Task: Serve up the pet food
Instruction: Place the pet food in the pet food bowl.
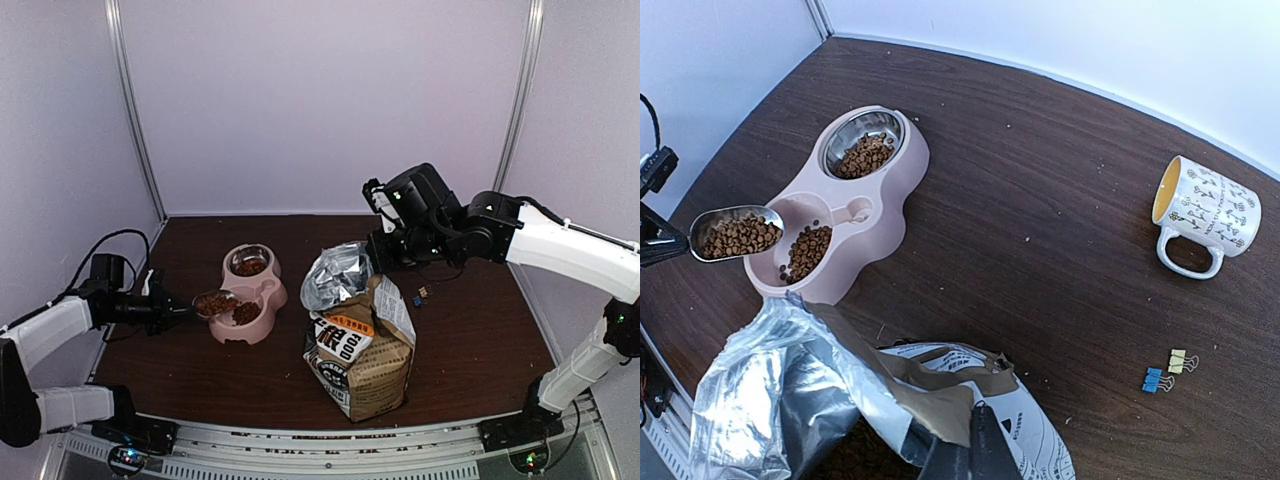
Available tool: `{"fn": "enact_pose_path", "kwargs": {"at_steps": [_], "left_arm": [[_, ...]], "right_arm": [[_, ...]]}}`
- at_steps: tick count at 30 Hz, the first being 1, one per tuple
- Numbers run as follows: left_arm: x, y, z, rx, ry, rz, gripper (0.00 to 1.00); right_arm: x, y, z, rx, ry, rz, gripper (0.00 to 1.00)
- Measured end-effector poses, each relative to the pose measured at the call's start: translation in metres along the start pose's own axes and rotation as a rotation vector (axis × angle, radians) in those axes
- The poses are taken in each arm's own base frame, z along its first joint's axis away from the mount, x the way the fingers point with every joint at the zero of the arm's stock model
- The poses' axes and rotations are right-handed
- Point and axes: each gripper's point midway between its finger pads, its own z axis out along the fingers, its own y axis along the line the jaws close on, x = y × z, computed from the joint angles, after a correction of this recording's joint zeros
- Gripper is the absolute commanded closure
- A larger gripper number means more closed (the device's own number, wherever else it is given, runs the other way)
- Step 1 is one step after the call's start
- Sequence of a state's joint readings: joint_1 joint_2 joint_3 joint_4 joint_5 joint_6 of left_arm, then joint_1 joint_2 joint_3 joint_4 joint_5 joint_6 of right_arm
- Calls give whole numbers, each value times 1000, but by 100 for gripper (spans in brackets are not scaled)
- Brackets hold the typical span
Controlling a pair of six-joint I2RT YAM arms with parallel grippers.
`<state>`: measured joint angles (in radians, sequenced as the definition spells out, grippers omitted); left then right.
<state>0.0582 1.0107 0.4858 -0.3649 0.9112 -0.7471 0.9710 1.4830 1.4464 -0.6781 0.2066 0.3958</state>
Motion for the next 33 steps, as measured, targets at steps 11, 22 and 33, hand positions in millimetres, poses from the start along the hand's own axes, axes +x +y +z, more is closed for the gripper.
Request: {"fn": "enact_pose_path", "kwargs": {"at_steps": [11,22,33], "left_arm": [[-7,1,-3,-64,14,36,100],[-13,5,-7,-144,29,78,100],[-18,4,-10,-181,43,99,100]], "right_arm": [[0,0,0,0,0,0,100],[0,0,0,0,0,-1,100],[0,0,0,0,0,-4,100]]}}
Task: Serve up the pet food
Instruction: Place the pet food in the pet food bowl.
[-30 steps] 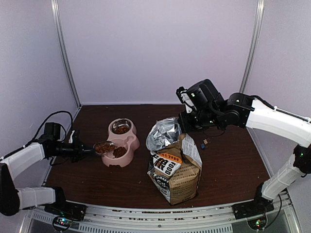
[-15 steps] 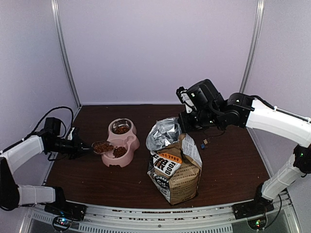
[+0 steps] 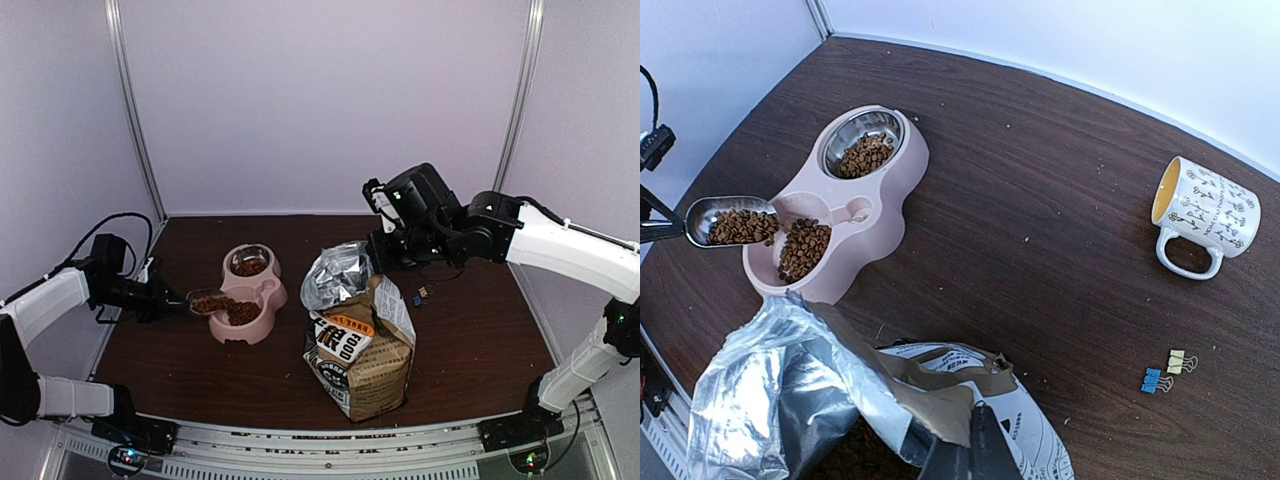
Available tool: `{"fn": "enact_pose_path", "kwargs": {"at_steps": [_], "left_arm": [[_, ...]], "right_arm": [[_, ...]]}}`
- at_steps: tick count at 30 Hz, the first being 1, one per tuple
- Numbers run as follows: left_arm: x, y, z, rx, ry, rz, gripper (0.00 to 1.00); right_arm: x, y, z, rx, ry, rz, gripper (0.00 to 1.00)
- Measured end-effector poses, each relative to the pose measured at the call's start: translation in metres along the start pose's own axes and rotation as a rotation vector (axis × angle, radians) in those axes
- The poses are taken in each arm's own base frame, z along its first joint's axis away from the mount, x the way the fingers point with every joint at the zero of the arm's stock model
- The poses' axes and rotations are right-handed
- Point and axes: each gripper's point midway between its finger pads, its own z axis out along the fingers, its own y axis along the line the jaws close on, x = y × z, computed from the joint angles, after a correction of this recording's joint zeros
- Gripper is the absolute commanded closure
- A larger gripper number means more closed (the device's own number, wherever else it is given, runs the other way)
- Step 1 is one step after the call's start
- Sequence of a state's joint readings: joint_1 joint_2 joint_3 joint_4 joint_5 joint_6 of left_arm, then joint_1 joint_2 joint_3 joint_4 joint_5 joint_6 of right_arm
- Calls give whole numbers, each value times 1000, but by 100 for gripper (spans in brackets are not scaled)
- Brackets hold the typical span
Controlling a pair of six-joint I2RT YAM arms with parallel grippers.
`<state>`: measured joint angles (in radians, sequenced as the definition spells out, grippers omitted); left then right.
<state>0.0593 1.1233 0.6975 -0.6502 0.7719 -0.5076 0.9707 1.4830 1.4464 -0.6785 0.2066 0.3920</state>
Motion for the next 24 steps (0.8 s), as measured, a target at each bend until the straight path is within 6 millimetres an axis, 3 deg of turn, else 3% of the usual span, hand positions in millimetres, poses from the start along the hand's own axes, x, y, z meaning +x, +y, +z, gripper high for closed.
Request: {"fn": "enact_pose_path", "kwargs": {"at_steps": [24], "left_arm": [[-9,-14,-11,-56,14,68,100]], "right_arm": [[0,0,0,0,0,-1,100]]}}
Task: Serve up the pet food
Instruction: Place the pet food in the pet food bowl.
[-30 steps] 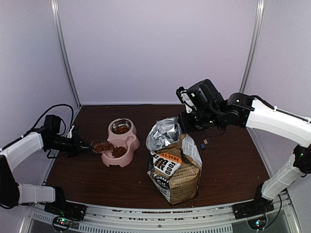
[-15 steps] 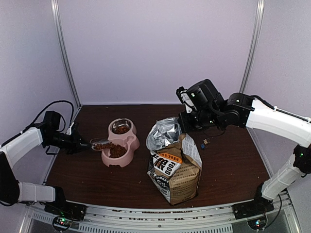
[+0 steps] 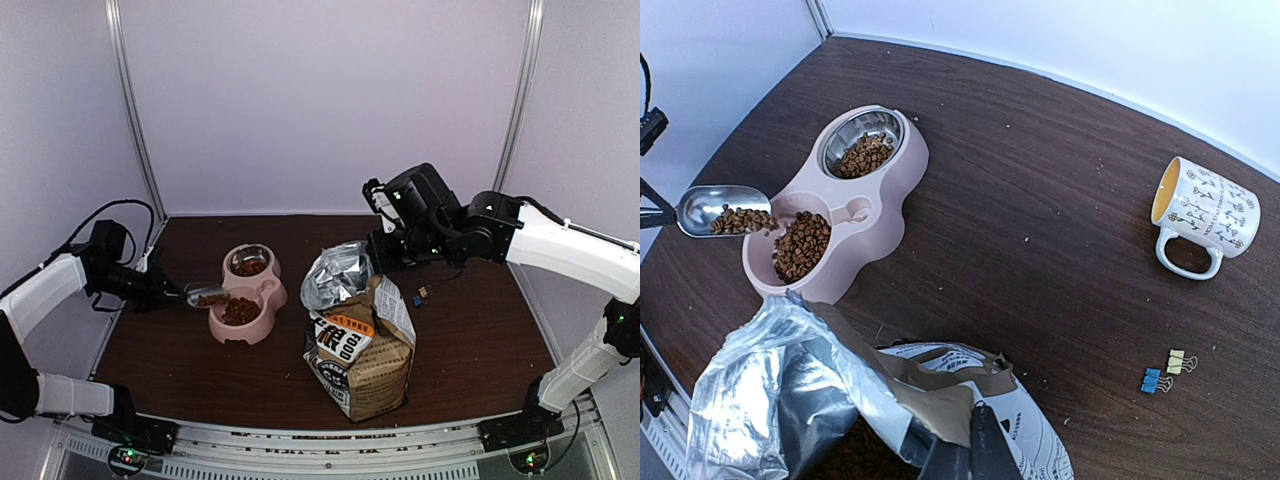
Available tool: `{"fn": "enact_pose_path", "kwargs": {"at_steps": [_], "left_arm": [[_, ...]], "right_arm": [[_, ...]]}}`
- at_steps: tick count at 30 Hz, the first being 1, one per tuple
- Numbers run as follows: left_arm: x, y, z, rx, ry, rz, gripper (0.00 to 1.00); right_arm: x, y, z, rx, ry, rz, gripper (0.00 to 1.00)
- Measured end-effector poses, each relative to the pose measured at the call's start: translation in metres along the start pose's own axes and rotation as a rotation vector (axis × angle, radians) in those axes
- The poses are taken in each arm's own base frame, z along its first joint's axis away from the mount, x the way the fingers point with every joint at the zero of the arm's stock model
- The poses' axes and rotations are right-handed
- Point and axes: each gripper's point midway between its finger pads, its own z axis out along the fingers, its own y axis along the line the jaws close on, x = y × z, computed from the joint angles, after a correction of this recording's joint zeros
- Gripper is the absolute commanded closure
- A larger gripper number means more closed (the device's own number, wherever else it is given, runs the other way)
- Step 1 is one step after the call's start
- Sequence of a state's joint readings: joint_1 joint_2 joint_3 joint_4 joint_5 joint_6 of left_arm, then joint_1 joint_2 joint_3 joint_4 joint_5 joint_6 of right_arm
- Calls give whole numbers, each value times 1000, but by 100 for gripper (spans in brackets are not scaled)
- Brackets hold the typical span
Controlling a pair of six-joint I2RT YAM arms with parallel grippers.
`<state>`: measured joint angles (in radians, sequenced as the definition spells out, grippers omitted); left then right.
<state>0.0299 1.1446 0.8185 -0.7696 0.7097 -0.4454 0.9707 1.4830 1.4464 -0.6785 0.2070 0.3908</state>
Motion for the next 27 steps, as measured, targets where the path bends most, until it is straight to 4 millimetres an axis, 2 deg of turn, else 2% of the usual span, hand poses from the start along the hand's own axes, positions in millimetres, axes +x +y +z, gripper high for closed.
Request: {"fn": "enact_pose_path", "kwargs": {"at_steps": [10,27], "left_arm": [[1,-12,2,-79,33,97,100],[1,-11,0,-191,51,165,100]], "right_arm": [[0,0,0,1,0,0,100],[0,0,0,2,0,0,100]]}}
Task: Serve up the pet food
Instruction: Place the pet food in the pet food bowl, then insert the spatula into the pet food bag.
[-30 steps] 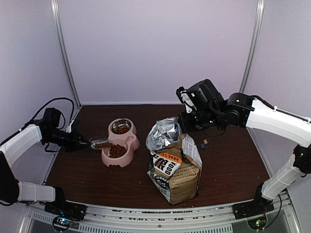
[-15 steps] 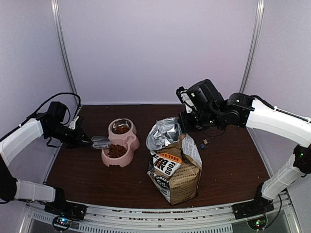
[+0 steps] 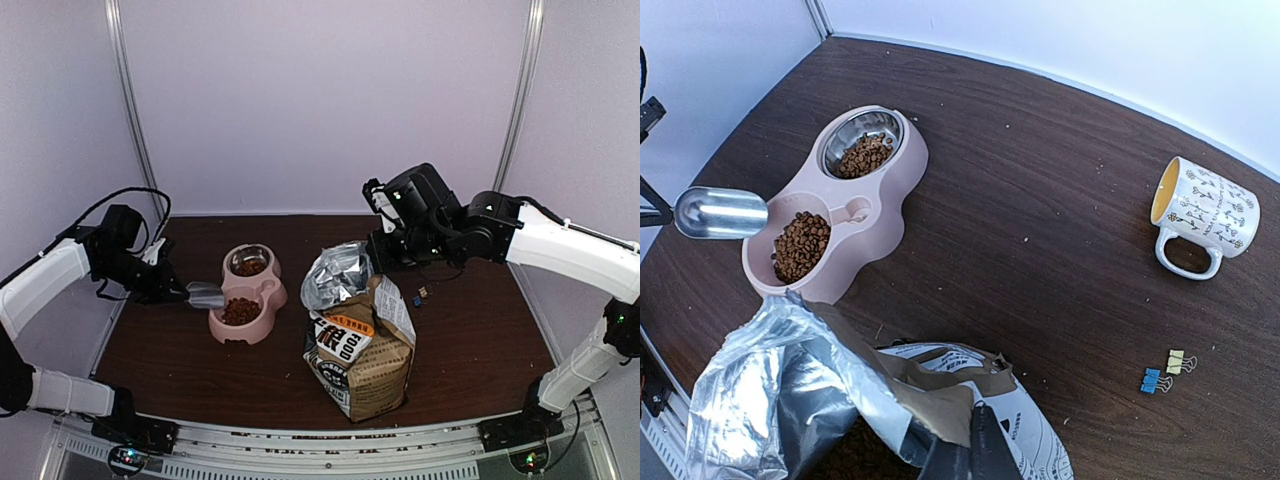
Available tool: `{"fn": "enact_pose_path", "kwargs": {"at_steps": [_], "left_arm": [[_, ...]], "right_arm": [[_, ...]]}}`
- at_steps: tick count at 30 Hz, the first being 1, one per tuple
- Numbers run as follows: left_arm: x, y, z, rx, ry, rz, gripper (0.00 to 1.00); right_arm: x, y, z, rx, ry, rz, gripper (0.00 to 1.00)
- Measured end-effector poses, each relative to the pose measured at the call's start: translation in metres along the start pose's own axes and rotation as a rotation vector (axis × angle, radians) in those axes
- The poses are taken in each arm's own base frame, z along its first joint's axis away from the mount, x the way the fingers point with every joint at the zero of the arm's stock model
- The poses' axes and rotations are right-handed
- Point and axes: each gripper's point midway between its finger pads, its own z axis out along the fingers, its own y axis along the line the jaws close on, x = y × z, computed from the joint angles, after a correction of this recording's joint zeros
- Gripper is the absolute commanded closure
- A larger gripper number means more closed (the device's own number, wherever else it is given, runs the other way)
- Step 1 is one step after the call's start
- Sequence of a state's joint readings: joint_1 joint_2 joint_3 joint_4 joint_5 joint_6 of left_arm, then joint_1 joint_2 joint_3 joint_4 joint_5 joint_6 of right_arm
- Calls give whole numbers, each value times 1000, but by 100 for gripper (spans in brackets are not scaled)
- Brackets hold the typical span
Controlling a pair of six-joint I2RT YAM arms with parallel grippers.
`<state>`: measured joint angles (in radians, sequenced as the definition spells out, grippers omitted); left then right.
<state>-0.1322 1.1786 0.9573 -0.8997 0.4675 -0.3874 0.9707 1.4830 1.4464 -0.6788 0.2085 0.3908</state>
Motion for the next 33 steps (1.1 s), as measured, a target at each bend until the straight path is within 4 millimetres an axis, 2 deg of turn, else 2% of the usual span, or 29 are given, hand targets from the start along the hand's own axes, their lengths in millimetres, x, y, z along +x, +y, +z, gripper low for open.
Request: {"fn": "enact_pose_path", "kwargs": {"at_steps": [13,19,22,27,33], "left_arm": [[-4,0,-9,-45,-23,38,100],[-12,-21,-24,-46,-56,148,100],[-17,-41,-36,-19,-88,224,100],[-25,-89,-62,69,-156,378,100],[-8,-153,-75,207,-140,552,100]], "right_arm": [[0,0,0,1,-1,-2,100],[0,0,0,2,0,-2,100],[0,0,0,2,0,-2,100],[0,0,0,2,0,-2,100],[0,0,0,2,0,-2,100]]}}
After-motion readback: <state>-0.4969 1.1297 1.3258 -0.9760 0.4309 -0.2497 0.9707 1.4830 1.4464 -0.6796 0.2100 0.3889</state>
